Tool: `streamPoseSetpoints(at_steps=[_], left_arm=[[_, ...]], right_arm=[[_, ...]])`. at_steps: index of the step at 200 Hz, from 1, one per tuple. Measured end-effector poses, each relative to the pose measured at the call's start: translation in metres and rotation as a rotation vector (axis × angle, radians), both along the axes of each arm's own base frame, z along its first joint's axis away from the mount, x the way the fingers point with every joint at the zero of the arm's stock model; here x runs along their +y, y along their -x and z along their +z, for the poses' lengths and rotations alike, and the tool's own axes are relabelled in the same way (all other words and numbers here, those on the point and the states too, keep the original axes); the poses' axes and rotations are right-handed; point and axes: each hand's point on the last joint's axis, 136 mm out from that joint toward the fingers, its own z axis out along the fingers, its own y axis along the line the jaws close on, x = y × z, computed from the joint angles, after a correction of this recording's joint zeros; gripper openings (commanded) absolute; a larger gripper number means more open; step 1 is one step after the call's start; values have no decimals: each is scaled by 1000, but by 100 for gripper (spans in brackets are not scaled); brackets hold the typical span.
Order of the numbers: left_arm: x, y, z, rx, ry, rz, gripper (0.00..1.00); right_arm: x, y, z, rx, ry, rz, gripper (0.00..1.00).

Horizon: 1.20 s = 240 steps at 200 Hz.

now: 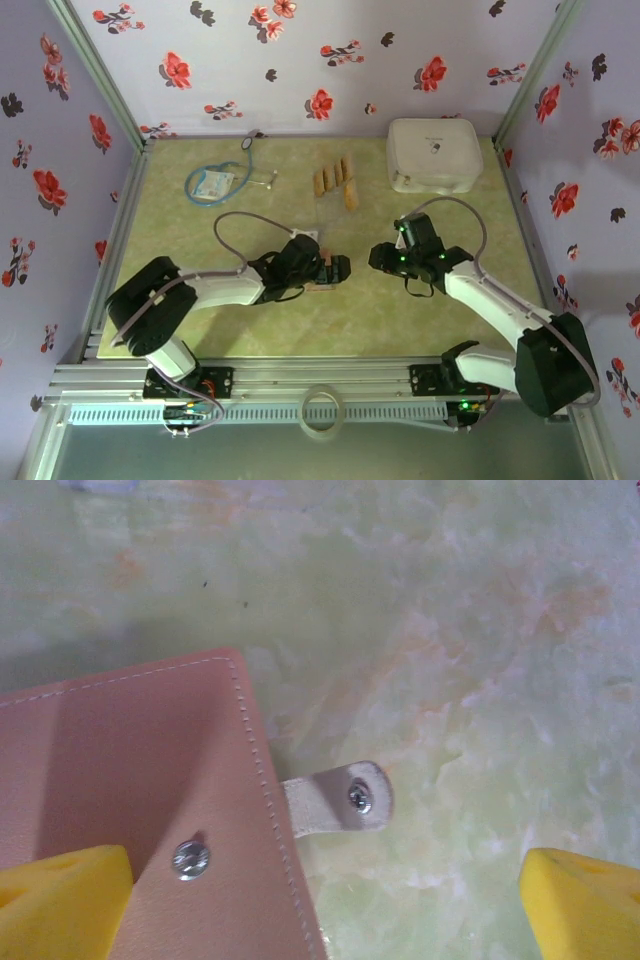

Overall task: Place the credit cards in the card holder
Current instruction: Close the card holder at the center of the table.

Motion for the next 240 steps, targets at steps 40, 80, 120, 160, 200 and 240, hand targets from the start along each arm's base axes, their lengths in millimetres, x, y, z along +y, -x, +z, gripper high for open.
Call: streamPoseSetpoints(at_steps=[40, 80, 120, 160, 200, 240], left_arm=[[27, -19, 44, -48, 28, 63, 100], [89, -46, 76, -90, 30, 217, 100], [163, -56, 75, -76, -12, 398, 100], [193, -53, 58, -23, -67, 462, 100], [196, -47, 46, 6, -97, 446, 100], [191, -45, 31, 50, -116, 410, 100]], right_arm=[[34, 20, 7, 1, -19, 100, 36], [92, 23, 37, -51, -38, 233, 30], [153, 21, 48, -60, -36, 342, 22], [193, 15, 21, -19, 13, 414, 1], [182, 15, -9, 22, 91, 418, 0], [156, 16, -17, 36, 110, 379, 0]])
